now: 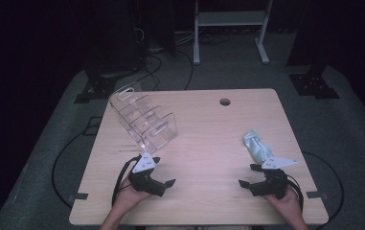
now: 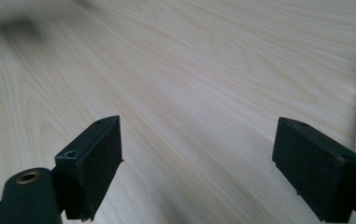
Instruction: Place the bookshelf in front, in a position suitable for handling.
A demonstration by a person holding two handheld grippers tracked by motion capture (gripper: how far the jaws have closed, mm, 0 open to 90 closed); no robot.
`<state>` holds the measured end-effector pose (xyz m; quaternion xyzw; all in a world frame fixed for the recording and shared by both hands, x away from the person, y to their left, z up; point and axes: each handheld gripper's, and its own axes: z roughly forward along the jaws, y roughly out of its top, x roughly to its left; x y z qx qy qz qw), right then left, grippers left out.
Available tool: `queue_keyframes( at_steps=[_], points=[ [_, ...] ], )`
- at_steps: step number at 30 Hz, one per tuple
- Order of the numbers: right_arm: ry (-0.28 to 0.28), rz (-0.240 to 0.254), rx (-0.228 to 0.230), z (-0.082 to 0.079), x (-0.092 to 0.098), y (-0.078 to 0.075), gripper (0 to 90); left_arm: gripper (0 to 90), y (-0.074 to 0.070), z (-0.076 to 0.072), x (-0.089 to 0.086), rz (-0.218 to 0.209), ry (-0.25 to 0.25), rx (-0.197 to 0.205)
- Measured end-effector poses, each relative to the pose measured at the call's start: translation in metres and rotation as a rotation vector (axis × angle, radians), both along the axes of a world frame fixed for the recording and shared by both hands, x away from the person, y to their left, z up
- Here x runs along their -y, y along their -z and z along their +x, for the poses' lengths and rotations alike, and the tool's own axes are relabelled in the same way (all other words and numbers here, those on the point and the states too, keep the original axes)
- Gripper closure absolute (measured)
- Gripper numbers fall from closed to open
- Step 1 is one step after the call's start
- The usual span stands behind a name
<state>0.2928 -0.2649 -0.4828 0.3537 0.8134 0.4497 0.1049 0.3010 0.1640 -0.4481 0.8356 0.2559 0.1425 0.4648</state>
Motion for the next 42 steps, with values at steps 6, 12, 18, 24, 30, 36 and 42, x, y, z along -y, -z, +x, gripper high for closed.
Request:
queue_keyframes(
  at_steps=[6, 12, 18, 24, 30, 36, 42],
  points=[
    [-0.004, -0.002, 0.007, -0.001, 0.0, -0.003, 15.3, 0.6, -0.023, 0.001, -0.009, -0.036, -0.031, 0.049],
    [-0.002, -0.003, -0.003, 0.001, -0.002, -0.003, 15.4, 0.6, -0.047, 0.01, -0.024, -0.012, -0.062, 0.102],
    [-0.013, -0.005, -0.005, -0.001, -0.004, -0.003, 15.7, 0.6, -0.065, 0.027, -0.044, -0.043, -0.116, 0.126],
    [-0.021, -0.003, -0.003, -0.002, -0.006, -0.004, 15.7, 0.6, -0.069, 0.05, -0.058, -0.015, -0.155, 0.123],
    [-0.027, -0.007, 0.008, -0.003, -0.008, -0.005, 15.7, 0.6, -0.069, 0.069, -0.062, 0.014, -0.175, 0.107],
    [-0.03, -0.006, 0.008, -0.004, -0.007, -0.005, 15.6, 0.6, -0.068, 0.087, -0.067, -0.001, -0.195, 0.08],
    [-0.035, -0.004, 0.004, -0.003, -0.007, -0.005, 15.4, 0.6, -0.067, 0.1, -0.066, 0.024, -0.19, 0.076]
  ],
)
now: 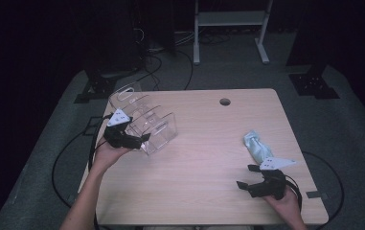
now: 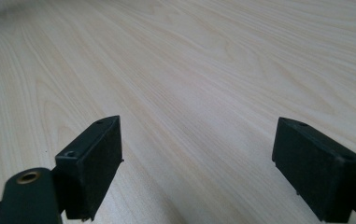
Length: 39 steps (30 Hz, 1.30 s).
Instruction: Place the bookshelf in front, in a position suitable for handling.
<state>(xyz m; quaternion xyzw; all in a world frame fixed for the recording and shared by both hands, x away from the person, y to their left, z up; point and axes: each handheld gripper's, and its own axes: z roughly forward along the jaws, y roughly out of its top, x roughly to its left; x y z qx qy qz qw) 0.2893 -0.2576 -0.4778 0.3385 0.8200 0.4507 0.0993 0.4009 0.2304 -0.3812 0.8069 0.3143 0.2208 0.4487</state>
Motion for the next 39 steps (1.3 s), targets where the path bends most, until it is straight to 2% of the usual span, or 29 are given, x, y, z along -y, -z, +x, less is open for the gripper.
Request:
queue_keyframes(
  at_steps=[3, 9, 14, 16, 18, 26, 30, 31, 39],
  points=[
    [0.0, -0.005, -0.003, 0.0, 0.0, 0.0, 15.5, 0.6, 0.004, 0.005, 0.0, -0.001, 0.002, 0.0],
    [0.0, -0.002, -0.007, 0.0, 0.001, 0.001, 15.5, 0.6, 0.013, 0.015, -0.003, 0.012, -0.047, -0.036],
    [-0.001, -0.004, -0.009, 0.0, 0.0, 0.001, 15.5, 0.6, 0.017, 0.02, -0.005, 0.015, -0.048, -0.06],
    [0.001, -0.003, -0.003, -0.001, 0.0, 0.0, 15.6, 6.5, 0.018, 0.02, -0.005, 0.017, -0.049, -0.063],
    [-0.004, -0.001, 0.007, -0.001, 0.001, 0.0, 15.6, 7.5, 0.018, 0.02, -0.003, 0.035, -0.045, -0.06],
    [0.006, 0.009, 0.007, 0.0, 0.002, 0.0, 15.6, 8.1, 0.018, 0.017, 0.004, 0.043, -0.048, -0.054],
    [0.017, 0.017, 0.004, 0.0, 0.005, 0.0, 15.6, 8.4, 0.019, 0.011, 0.01, 0.035, -0.054, -0.045],
    [0.019, 0.017, 0.004, 0.0, 0.006, 0.0, 15.6, 8.4, 0.021, 0.007, 0.013, 0.018, -0.062, -0.033],
    [0.036, 0.036, 0.003, 0.001, 0.01, 0.0, 15.6, 8.4, 0.022, -0.008, 0.031, 0.021, -0.052, -0.023]
  ],
)
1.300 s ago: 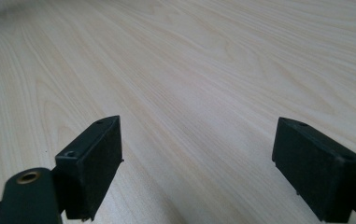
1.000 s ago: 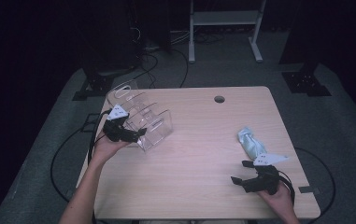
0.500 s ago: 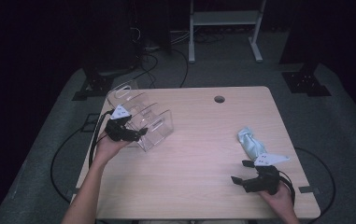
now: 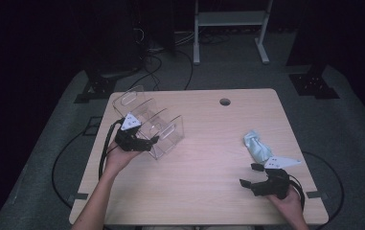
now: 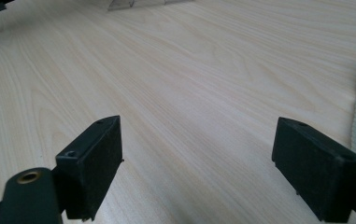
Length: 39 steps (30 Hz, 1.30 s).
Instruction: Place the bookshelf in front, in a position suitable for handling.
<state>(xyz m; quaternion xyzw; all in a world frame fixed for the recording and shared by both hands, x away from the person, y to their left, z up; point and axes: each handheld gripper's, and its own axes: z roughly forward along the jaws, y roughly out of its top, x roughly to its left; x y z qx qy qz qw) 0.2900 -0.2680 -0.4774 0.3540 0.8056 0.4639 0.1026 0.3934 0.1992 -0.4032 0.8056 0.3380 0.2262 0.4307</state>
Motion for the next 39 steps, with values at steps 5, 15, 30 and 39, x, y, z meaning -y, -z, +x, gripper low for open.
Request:
queue_keyframes(
  at_steps=[5, 15, 30, 39],
  points=[
    [0.004, 0.004, 0.001, 0.0, 0.001, 0.0, 15.6, 8.3, 0.0, -0.006, 0.01, 0.0, -0.005, 0.0],
    [0.02, 0.011, 0.011, 0.0, 0.005, -0.001, 15.6, 8.0, 0.002, -0.024, 0.043, 0.002, -0.006, 0.01],
    [0.035, 0.018, 0.013, 0.0, 0.009, -0.002, 15.6, 7.0, 0.005, -0.048, 0.086, 0.011, 0.047, 0.033],
    [0.04, 0.019, 0.013, 0.0, 0.01, -0.002, 15.6, 3.6, 0.008, -0.057, 0.105, 0.01, 0.12, 0.031]
  ],
)
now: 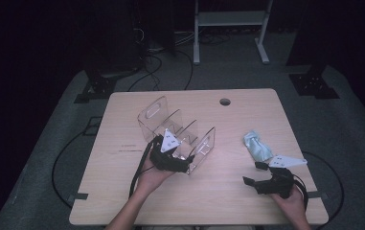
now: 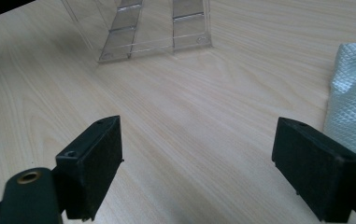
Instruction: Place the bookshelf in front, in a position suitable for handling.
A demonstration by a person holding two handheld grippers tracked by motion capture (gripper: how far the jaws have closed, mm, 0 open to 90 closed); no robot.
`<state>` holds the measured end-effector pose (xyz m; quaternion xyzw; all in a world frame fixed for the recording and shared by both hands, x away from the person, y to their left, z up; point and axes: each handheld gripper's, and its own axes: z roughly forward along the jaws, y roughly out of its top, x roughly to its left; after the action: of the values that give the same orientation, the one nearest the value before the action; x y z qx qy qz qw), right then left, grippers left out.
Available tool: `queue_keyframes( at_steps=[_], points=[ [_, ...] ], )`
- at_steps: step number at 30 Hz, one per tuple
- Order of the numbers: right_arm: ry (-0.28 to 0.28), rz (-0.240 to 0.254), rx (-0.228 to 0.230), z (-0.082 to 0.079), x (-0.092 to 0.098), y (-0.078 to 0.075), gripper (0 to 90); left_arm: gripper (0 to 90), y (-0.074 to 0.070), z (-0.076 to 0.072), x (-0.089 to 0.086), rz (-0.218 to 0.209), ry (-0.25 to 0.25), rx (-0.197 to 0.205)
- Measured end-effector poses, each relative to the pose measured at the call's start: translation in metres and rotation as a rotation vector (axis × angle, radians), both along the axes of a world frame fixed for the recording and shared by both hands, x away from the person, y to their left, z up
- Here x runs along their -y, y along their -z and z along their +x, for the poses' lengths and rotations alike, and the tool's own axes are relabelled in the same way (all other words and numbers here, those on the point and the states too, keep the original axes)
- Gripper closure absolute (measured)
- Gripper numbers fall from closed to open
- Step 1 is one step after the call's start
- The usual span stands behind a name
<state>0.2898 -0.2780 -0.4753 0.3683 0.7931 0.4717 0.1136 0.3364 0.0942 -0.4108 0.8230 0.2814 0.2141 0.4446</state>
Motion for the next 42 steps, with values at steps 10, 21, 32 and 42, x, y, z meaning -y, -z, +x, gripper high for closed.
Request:
queue_keyframes(
  at_steps=[10, 21, 32, 42],
  points=[
    [0.003, 0.002, -0.003, 0.0, 0.002, 0.0, 15.6, 2.3, -0.016, -0.012, -0.019, -0.089, 0.021, 0.027],
    [0.006, 0.0, 0.001, -0.001, 0.002, 0.0, 15.6, 2.0, -0.006, -0.022, -0.048, -0.102, -0.017, 0.07],
    [0.01, 0.003, 0.002, -0.001, 0.003, 0.0, 15.5, 1.1, 0.03, -0.014, -0.062, -0.056, -0.075, 0.033],
    [0.016, -0.015, 0.006, 0.001, 0.005, -0.005, 13.7, 1.2, 0.049, 0.009, -0.071, -0.076, -0.106, -0.044]
  ],
)
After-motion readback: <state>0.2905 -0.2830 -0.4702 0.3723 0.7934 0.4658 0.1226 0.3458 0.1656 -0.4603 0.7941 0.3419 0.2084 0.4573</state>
